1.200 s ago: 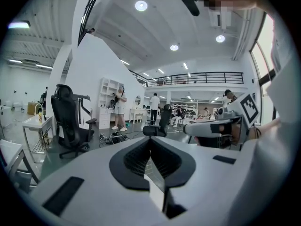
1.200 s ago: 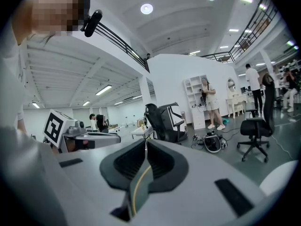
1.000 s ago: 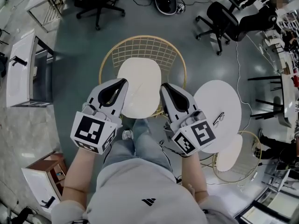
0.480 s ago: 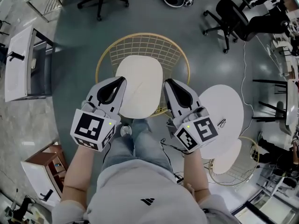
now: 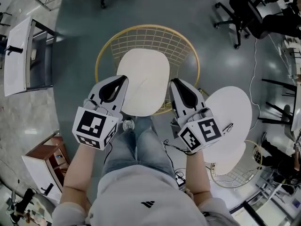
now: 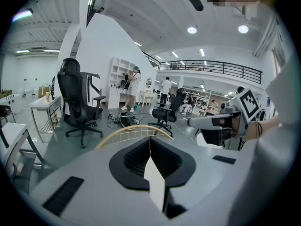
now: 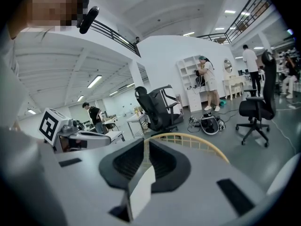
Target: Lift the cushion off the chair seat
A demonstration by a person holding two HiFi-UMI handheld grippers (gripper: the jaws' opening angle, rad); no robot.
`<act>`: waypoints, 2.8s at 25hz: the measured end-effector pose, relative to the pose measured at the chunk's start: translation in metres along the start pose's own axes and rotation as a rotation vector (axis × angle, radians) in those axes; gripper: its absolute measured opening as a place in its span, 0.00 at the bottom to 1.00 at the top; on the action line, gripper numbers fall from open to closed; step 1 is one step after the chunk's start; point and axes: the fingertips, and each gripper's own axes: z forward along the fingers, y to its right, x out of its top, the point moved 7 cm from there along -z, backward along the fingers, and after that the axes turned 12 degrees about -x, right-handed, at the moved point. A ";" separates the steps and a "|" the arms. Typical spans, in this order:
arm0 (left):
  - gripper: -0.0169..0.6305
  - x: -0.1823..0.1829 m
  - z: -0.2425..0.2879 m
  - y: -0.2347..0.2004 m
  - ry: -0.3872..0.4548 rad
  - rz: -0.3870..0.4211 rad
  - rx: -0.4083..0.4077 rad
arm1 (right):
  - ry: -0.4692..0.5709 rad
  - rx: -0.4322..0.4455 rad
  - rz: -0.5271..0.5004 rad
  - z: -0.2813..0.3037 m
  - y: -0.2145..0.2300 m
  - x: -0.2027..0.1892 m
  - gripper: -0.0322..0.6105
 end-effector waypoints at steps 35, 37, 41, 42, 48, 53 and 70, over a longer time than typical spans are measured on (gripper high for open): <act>0.05 -0.142 0.073 -0.069 -0.163 -0.136 0.048 | -0.224 -0.050 0.095 0.081 0.049 -0.156 0.11; 0.05 -0.149 0.076 -0.074 -0.170 -0.140 0.059 | -0.233 -0.049 0.097 0.085 0.050 -0.164 0.11; 0.05 -0.164 0.084 -0.084 -0.187 -0.157 0.073 | -0.245 -0.053 0.101 0.094 0.055 -0.179 0.12; 0.05 -0.168 0.086 -0.086 -0.191 -0.166 0.076 | -0.247 -0.057 0.103 0.097 0.057 -0.183 0.12; 0.09 -0.193 0.090 -0.101 -0.226 -0.206 0.108 | -0.263 -0.091 0.131 0.103 0.069 -0.206 0.13; 0.16 -0.211 0.092 -0.108 -0.265 -0.226 0.152 | -0.277 -0.113 0.142 0.103 0.080 -0.216 0.15; 0.31 -0.250 0.105 -0.135 -0.335 -0.293 0.256 | -0.349 -0.189 0.173 0.112 0.111 -0.257 0.23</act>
